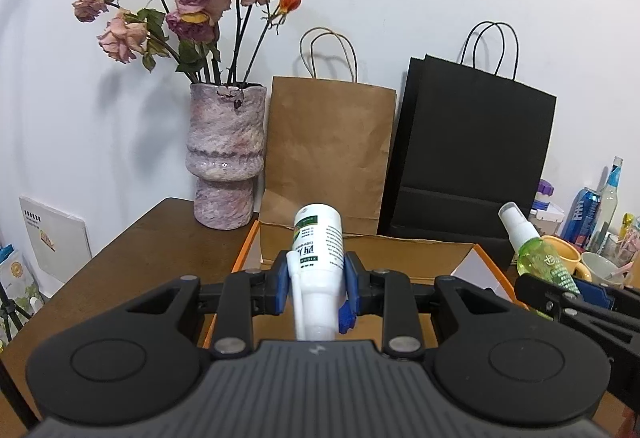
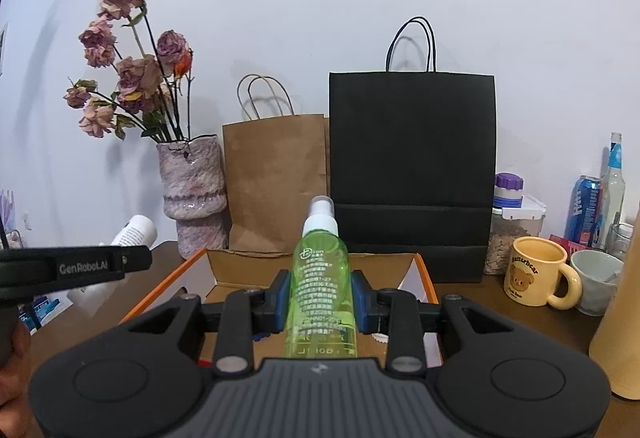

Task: Organize rigid objects
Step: 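Carry the white tube in the left tool while the right tool carries the green bottle into the box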

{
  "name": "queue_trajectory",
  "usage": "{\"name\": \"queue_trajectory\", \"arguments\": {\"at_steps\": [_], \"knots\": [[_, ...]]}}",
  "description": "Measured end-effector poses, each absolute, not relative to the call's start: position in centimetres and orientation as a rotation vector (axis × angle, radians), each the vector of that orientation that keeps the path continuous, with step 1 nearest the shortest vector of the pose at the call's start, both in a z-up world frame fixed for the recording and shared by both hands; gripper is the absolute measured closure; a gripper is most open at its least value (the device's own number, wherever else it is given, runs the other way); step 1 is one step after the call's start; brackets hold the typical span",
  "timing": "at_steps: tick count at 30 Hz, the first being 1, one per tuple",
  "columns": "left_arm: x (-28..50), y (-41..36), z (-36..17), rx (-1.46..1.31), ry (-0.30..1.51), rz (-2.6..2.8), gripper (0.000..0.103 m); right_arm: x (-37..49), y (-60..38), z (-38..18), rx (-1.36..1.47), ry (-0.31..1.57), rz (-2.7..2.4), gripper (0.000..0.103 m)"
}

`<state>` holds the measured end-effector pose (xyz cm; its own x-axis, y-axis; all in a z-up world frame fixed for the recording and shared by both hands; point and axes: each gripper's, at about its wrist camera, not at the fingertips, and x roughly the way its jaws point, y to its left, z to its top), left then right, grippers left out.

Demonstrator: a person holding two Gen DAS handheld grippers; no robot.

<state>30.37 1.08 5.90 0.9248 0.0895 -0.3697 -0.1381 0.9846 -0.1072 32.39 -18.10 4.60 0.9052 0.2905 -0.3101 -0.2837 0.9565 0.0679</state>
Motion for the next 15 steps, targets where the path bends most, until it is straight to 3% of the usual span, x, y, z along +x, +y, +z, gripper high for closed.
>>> {"name": "queue_trajectory", "arguments": {"at_steps": [15], "knots": [[35.9,2.2,4.3,-0.099,0.424,0.16,0.075,38.6,-16.5,3.8,0.009,0.364,0.316,0.073]]}}
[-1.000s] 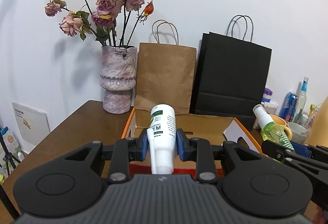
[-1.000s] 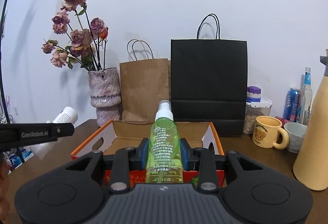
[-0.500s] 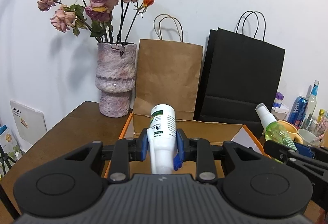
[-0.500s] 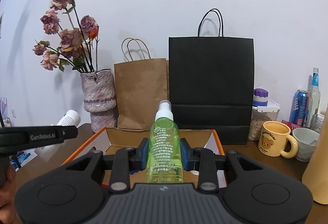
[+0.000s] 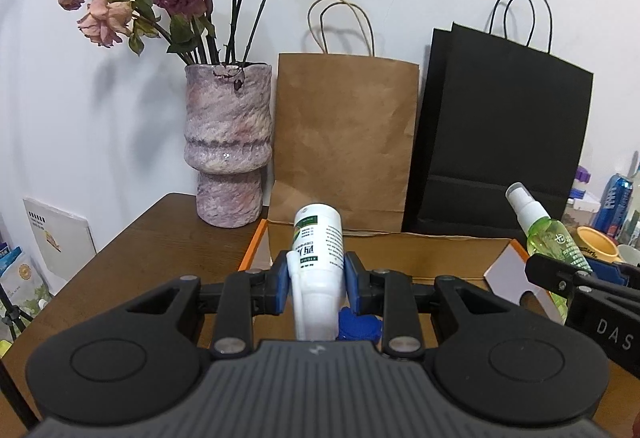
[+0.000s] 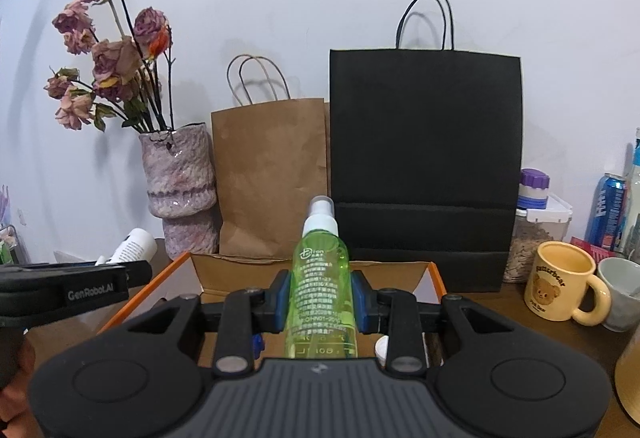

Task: Organize rigid objects
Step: 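Carry the white tube in the left tool while the right tool carries the green bottle into the box, then open both tools to drop the tube and green bottle into the box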

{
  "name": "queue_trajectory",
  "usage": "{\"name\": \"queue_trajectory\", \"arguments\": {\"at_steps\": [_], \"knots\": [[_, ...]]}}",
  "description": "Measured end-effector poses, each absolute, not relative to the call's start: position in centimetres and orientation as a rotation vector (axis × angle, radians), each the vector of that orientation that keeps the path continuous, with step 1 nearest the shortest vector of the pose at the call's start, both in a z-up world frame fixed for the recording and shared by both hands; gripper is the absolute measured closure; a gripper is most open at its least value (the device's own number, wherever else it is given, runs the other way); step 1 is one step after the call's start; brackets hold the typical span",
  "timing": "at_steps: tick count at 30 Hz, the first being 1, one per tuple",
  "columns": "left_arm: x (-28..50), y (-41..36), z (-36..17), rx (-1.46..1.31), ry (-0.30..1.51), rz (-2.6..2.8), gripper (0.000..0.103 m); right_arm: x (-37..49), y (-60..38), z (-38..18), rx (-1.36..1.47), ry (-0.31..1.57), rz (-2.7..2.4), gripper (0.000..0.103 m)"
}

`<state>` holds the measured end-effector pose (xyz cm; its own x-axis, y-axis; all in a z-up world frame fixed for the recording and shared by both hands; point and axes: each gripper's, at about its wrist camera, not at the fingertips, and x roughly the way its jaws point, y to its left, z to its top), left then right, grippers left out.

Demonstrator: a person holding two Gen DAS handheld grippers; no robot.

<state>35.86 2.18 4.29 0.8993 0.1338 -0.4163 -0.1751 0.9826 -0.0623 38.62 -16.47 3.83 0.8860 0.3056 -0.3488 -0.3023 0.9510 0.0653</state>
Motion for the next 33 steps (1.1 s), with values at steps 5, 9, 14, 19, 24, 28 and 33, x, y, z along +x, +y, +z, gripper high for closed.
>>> {"name": "queue_trajectory", "arguments": {"at_steps": [5,9,14,19,24,28,33], "knots": [[37.0,2.4,3.9,-0.085,0.437,0.162,0.075,39.9,-15.6,3.3,-0.011,0.382,0.324,0.073],[38.1,2.7,3.2,-0.076,0.458,0.174,0.075,41.1,-15.3,2.8,-0.017,0.404,0.324,0.073],[39.1,2.8,2.2,-0.06,0.492,0.182,0.075,42.5,-15.1,1.8,-0.018,0.442,0.32,0.073],[39.5,2.8,1.6,-0.049,0.509,0.185,0.075,43.2,-14.9,0.7,-0.025,0.478,0.314,0.073],[40.1,3.1,1.0,-0.05,0.528,0.187,0.075,43.6,-14.9,0.0,-0.028,0.497,0.305,0.073],[40.5,3.1,0.6,-0.037,0.545,0.188,0.075,43.9,-14.8,-0.4,-0.03,0.51,0.302,0.073],[40.6,3.0,0.6,-0.027,0.556,0.176,0.075,44.0,-14.9,-0.6,-0.036,0.523,0.298,0.073]]}}
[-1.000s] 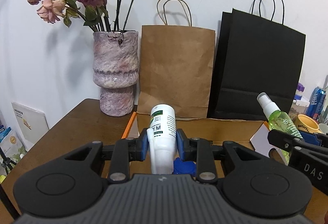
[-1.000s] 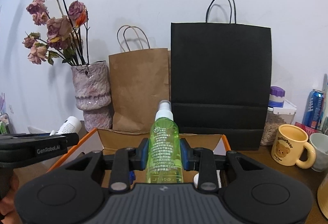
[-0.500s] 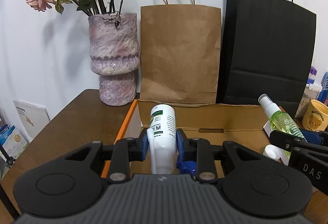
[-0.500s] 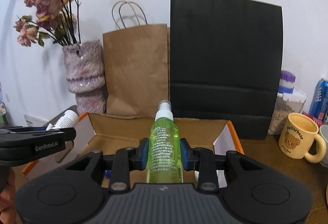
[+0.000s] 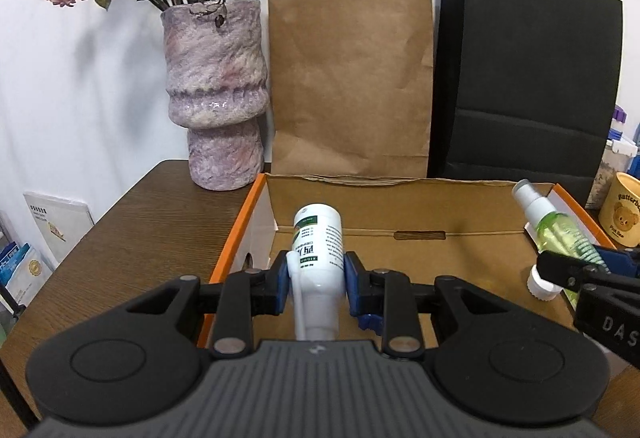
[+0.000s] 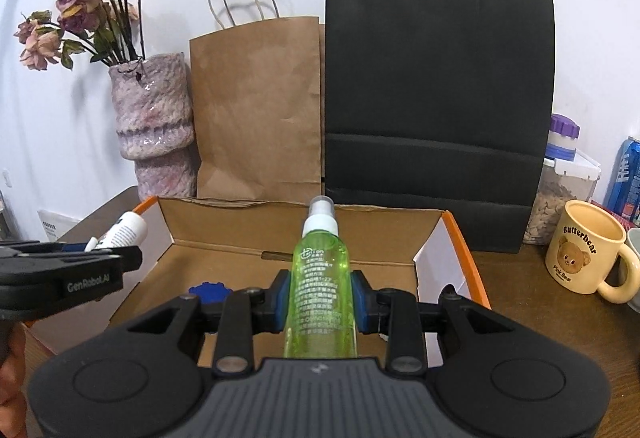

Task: Organize rigid objects
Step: 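Open both tools to drop the tube and green bottle into the box, then withdraw both open tools from the box back toward the table items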

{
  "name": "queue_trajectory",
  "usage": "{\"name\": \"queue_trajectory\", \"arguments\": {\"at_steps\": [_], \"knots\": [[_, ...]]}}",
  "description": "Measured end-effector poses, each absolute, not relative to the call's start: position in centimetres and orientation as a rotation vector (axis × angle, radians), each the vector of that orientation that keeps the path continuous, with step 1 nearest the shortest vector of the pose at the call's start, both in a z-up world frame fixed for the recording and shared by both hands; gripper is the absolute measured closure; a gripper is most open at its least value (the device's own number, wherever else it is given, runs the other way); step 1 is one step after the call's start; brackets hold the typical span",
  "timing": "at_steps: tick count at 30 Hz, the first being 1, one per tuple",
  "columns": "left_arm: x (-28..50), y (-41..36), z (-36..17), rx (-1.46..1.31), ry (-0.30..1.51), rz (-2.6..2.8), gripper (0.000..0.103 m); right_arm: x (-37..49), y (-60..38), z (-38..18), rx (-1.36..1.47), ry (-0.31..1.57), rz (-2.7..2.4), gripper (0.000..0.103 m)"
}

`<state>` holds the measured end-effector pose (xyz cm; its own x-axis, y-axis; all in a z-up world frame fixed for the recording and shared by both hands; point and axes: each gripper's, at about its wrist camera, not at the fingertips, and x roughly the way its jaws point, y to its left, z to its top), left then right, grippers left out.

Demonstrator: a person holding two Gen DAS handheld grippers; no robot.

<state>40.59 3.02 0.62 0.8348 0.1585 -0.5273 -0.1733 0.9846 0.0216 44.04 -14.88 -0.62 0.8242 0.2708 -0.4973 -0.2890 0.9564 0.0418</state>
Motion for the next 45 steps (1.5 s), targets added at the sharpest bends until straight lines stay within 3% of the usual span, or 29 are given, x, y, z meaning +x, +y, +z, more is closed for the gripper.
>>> {"name": "queue_trajectory", "arguments": {"at_steps": [2,6,7,8,10,13,45], "knots": [[40.6,3.0,0.7,-0.03,0.558,0.164,0.074,44.2,-14.9,-0.8,-0.038,0.54,0.296,0.072],[40.5,2.8,0.8,-0.009,0.544,0.183,0.051,44.8,-15.1,-1.5,-0.041,0.597,0.285,0.072],[40.4,2.7,0.8,-0.005,0.54,0.189,0.041,44.9,-15.2,-1.6,-0.035,0.599,0.277,0.06],[40.3,2.7,0.9,-0.002,0.535,0.194,0.035,44.9,-15.3,-1.6,-0.033,0.594,0.269,0.038],[40.1,2.7,1.1,0.0,0.52,0.202,0.019,44.7,-15.6,-1.3,-0.027,0.571,0.261,0.017],[40.0,2.6,1.3,0.011,0.504,0.216,0.0,44.5,-16.2,-0.8,-0.008,0.548,0.257,0.003],[33.8,2.8,4.0,-0.025,0.409,0.204,0.0,38.1,-18.9,2.7,-0.018,0.421,0.244,0.0]]}}
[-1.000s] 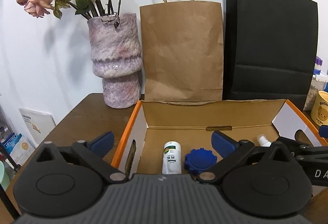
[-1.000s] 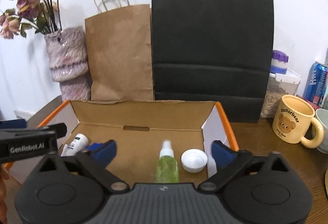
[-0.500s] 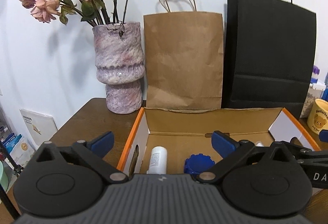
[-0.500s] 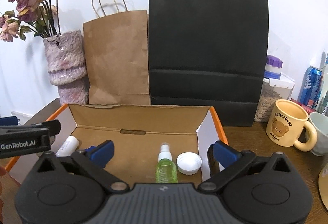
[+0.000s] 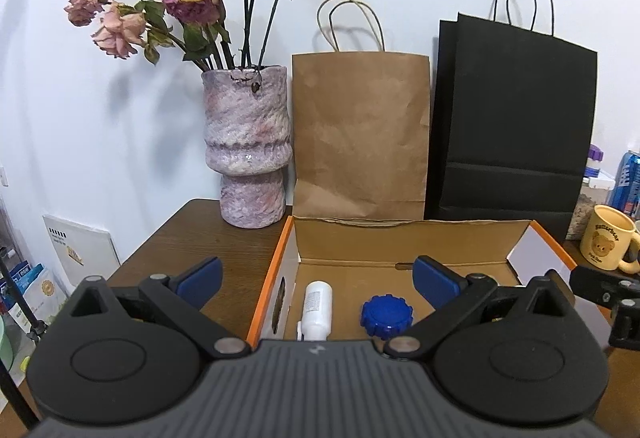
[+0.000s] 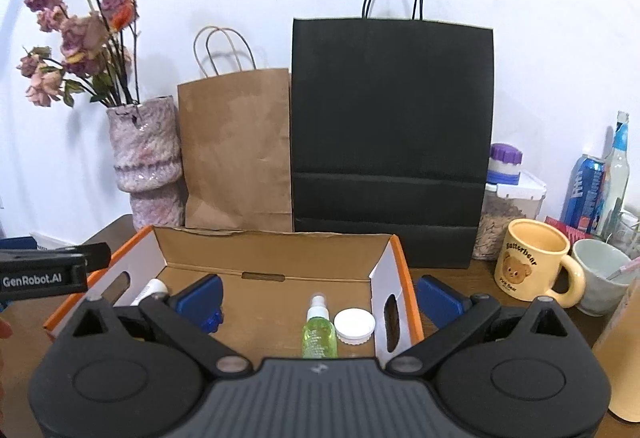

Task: Organize rigid objects
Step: 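Withdraw both open tools from the box back toward the table items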

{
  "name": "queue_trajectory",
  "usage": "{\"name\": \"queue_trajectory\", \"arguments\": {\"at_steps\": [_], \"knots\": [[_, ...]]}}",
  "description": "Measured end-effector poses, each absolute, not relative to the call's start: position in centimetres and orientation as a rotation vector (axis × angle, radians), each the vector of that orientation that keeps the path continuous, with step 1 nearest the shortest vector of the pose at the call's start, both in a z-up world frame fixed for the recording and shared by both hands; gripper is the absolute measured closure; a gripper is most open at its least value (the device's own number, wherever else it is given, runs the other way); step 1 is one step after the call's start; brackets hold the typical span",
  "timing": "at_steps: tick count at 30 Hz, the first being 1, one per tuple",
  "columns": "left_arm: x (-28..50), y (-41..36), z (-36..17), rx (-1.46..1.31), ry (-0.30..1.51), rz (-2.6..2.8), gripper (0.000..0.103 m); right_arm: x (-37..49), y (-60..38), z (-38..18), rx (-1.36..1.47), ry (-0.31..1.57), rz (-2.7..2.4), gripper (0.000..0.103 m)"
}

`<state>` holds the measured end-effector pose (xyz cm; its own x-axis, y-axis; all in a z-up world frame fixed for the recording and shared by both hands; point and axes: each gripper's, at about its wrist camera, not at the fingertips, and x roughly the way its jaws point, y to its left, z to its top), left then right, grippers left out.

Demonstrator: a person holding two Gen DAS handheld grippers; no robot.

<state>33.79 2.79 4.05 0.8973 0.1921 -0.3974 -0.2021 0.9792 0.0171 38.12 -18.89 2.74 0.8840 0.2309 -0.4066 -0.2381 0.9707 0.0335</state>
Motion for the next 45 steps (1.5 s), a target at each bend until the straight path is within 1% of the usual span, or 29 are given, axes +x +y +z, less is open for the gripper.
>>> {"name": "queue_trajectory", "arguments": {"at_steps": [25,35,45], "knots": [[23.4,2.9,5.3,-0.03,0.388,0.171,0.0,26.5,-21.5,4.4,-0.05,0.328,0.276,0.0],[20.1,3.6,3.9,-0.025,0.428,0.173,0.0,22.4,-22.6,2.7,-0.072,0.355,0.279,0.0],[18.1,3.8,1.5,-0.018,0.482,0.159,0.0,20.6,-23.4,-0.5,-0.129,0.447,0.263,0.0]]}}
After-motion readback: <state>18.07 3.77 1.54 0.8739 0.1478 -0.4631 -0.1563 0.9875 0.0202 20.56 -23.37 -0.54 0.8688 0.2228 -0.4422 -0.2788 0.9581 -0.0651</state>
